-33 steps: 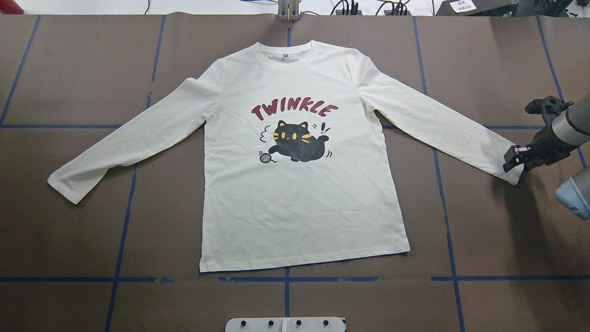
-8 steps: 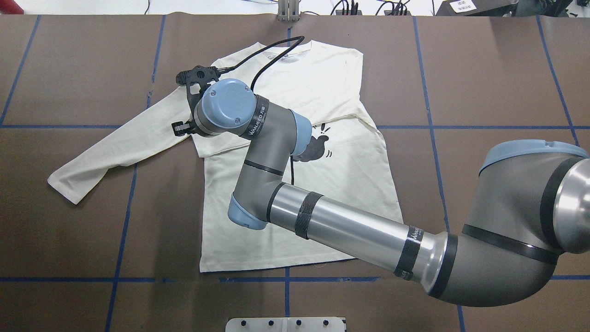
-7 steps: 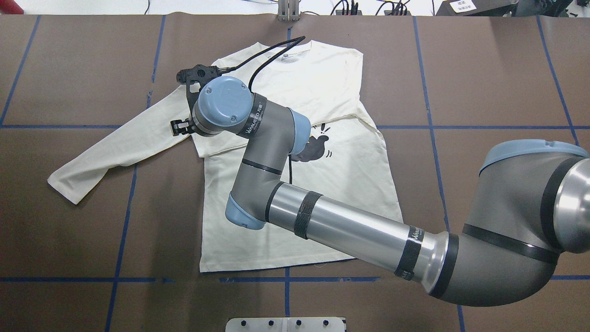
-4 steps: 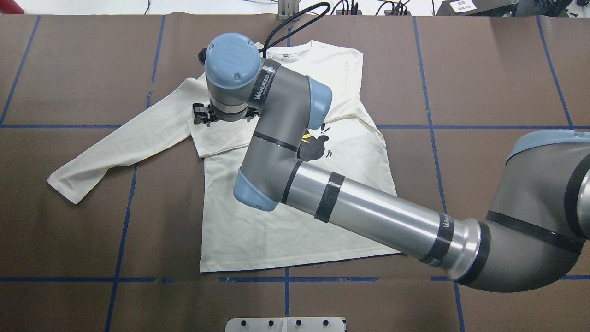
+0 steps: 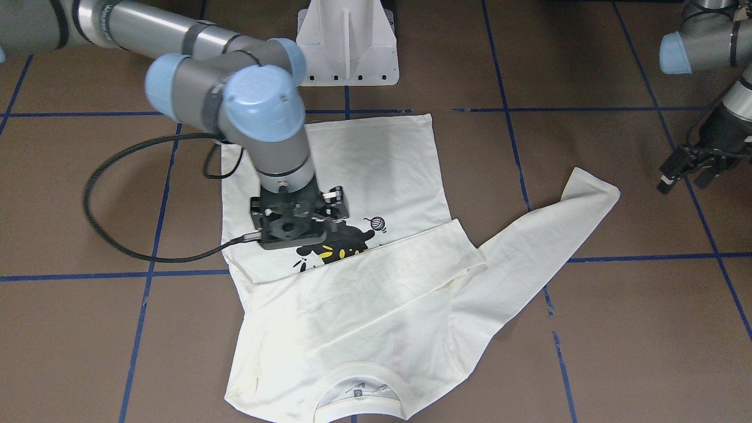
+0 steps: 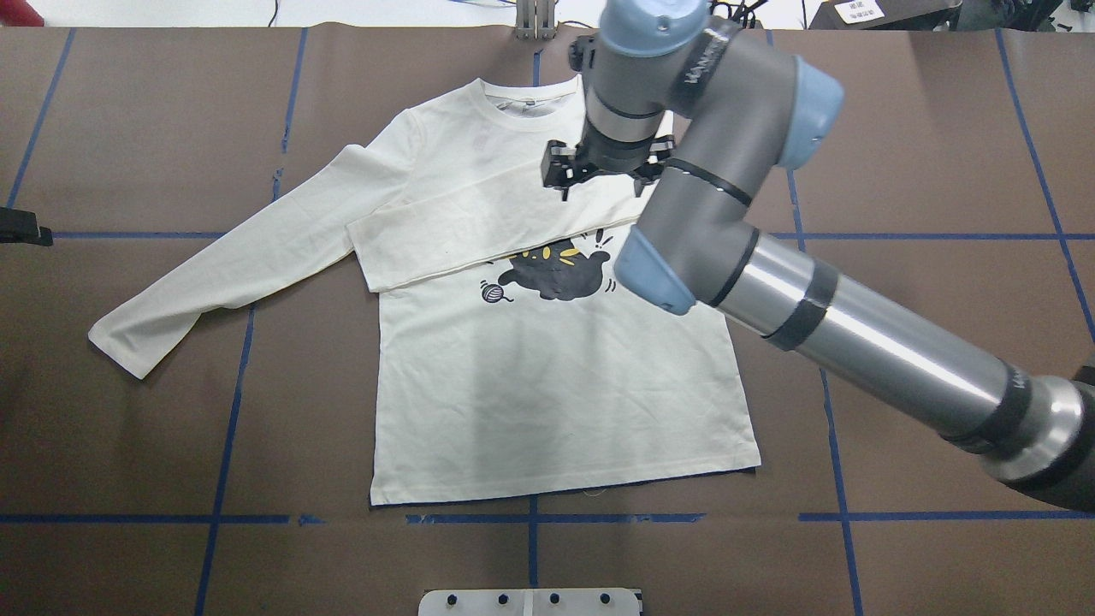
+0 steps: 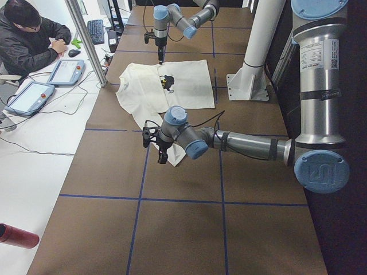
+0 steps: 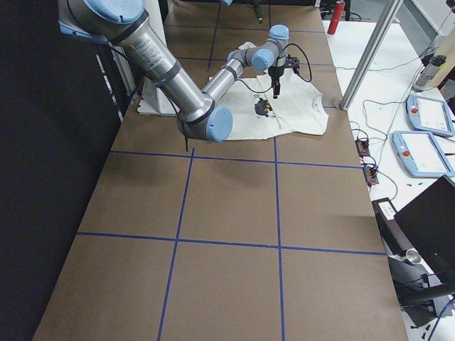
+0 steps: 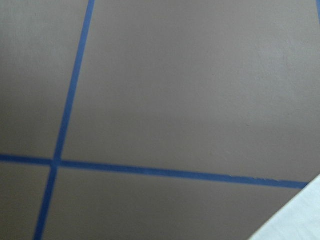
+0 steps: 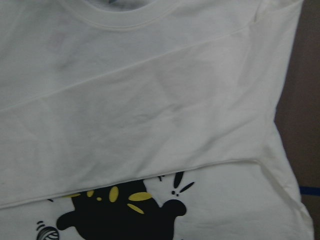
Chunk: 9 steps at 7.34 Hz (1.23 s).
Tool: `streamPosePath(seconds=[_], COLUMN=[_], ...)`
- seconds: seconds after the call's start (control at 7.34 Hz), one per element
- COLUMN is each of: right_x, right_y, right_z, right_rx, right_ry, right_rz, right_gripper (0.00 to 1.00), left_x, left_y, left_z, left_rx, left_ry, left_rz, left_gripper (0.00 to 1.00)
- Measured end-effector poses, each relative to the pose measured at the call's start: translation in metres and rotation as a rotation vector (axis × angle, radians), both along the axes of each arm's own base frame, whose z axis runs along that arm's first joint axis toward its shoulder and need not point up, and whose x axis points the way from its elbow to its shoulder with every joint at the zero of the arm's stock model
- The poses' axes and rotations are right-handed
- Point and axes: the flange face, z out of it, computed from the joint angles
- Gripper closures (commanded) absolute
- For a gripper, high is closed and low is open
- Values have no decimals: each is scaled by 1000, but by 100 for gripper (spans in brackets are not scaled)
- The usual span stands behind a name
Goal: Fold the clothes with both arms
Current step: 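Lay the sleeve over the chest, open the right gripper and withdraw, then move the left gripper to the other sleeve cuff and grasp it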
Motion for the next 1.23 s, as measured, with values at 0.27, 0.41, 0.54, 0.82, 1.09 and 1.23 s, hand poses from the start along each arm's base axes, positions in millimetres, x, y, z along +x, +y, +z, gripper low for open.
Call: streamPosePath(seconds=[0.27, 0.41, 0.54, 0.82, 1.09, 1.23], right_x=[83, 110, 124, 132, 132, 133], right_y=[-10, -10, -9, -7, -7, -7], right_z=[73, 98, 111, 117, 118, 118], right_rx=[-40, -52, -58, -58, -58, -57], right_ry=[-1, 2, 5, 5, 6, 6], right_rz=[-13, -14, -14, -13, -13, -13], right_gripper=[0, 0, 0, 0, 0, 0], left_x=[69, 90, 103, 111, 116, 120], left_y=[29, 39, 44, 48, 50, 53], left_z=[-3, -2, 2, 9, 25, 30], left_rx=[-106, -133, -141, -147, -163, -167], left_ry=[1, -2, -12, -29, -54, -61], left_rz=[-102, -133, -150, -161, -151, -140], left_gripper=[2, 2, 3, 3, 3, 3])
